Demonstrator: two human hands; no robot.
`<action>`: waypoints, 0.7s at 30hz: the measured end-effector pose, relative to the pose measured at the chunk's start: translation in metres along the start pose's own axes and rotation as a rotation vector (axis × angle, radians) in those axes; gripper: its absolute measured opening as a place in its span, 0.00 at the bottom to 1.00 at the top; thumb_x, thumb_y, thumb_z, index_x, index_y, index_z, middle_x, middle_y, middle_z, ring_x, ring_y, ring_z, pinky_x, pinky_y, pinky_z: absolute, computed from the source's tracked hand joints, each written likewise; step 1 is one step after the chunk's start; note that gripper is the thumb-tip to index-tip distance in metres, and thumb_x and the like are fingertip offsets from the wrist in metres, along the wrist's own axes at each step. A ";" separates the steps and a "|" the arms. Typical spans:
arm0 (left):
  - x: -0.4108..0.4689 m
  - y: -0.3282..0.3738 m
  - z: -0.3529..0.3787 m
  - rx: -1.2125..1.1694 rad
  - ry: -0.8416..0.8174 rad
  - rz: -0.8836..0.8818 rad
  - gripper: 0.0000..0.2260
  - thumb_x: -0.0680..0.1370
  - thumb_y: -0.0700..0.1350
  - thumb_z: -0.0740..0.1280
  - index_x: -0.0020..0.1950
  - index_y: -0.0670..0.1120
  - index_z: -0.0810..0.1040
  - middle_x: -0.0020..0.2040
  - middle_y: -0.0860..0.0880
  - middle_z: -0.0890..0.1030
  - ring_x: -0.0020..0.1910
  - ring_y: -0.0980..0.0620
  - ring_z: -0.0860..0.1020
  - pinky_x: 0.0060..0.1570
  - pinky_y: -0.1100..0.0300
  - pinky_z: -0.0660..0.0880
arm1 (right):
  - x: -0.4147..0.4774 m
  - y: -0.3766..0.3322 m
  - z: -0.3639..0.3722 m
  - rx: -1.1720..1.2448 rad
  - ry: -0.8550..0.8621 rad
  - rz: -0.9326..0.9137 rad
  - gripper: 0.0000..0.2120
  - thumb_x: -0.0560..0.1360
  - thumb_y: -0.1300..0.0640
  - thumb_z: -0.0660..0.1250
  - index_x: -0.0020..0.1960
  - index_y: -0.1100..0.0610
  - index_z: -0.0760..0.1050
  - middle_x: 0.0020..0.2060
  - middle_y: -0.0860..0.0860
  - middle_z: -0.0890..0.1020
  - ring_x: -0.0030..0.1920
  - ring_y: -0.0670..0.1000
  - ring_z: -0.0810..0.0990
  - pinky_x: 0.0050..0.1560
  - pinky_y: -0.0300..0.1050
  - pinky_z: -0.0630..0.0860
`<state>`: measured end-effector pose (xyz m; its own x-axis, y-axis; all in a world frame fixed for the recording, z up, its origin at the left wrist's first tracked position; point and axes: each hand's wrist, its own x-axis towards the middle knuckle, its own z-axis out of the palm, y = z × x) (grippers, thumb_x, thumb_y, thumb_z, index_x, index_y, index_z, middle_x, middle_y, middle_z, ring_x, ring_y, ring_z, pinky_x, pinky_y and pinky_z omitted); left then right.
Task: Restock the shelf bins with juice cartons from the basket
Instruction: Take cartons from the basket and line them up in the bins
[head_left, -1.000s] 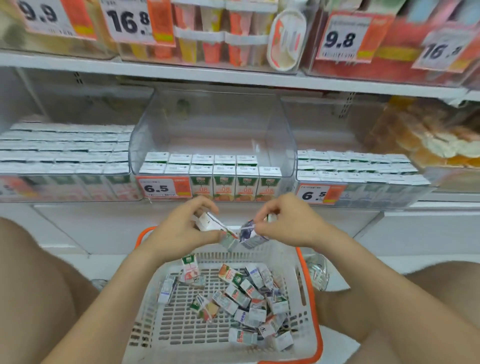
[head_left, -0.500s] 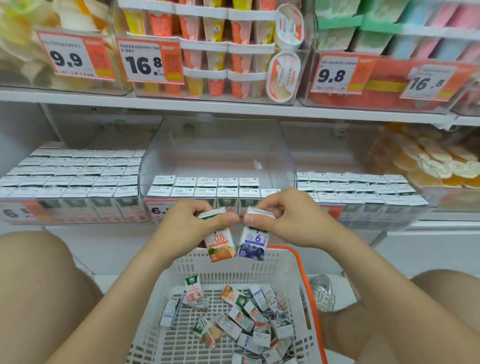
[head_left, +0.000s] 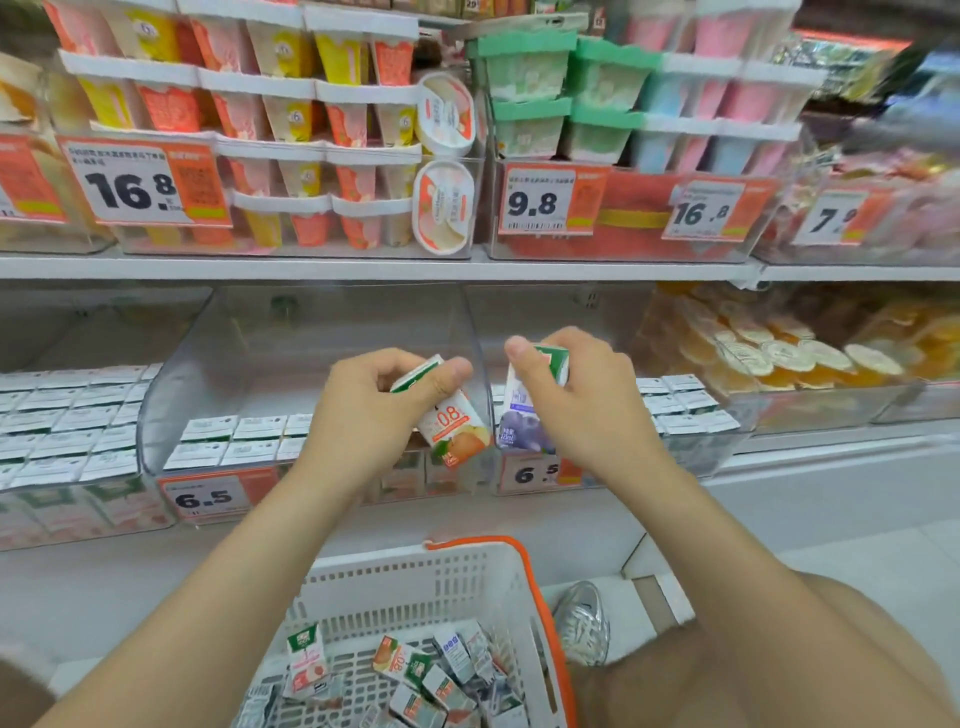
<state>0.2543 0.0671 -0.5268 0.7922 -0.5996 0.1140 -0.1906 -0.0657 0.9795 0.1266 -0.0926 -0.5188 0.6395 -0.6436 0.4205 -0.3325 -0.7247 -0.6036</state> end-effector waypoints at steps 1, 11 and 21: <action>0.004 0.004 0.006 0.035 0.046 0.030 0.15 0.73 0.58 0.78 0.44 0.46 0.87 0.39 0.49 0.87 0.37 0.56 0.85 0.34 0.64 0.81 | 0.008 0.007 -0.005 -0.009 0.070 0.014 0.22 0.81 0.34 0.61 0.49 0.54 0.78 0.40 0.48 0.82 0.44 0.52 0.79 0.41 0.47 0.70; 0.027 -0.002 0.022 0.259 0.180 0.102 0.13 0.72 0.52 0.81 0.48 0.46 0.84 0.43 0.49 0.84 0.35 0.66 0.81 0.29 0.75 0.72 | 0.097 0.067 0.039 -0.083 -0.126 -0.149 0.17 0.82 0.48 0.69 0.65 0.57 0.78 0.57 0.54 0.83 0.58 0.56 0.79 0.53 0.42 0.69; 0.035 -0.023 0.011 0.168 0.045 0.067 0.11 0.74 0.45 0.80 0.54 0.46 0.84 0.52 0.43 0.82 0.39 0.58 0.85 0.33 0.67 0.81 | 0.136 0.070 0.074 -0.316 -0.788 -0.047 0.13 0.85 0.52 0.63 0.62 0.56 0.82 0.51 0.45 0.83 0.58 0.57 0.80 0.56 0.49 0.74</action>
<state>0.2796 0.0388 -0.5476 0.7986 -0.5713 0.1893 -0.3354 -0.1613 0.9282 0.2417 -0.2126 -0.5544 0.9143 -0.3369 -0.2248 -0.3968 -0.8562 -0.3308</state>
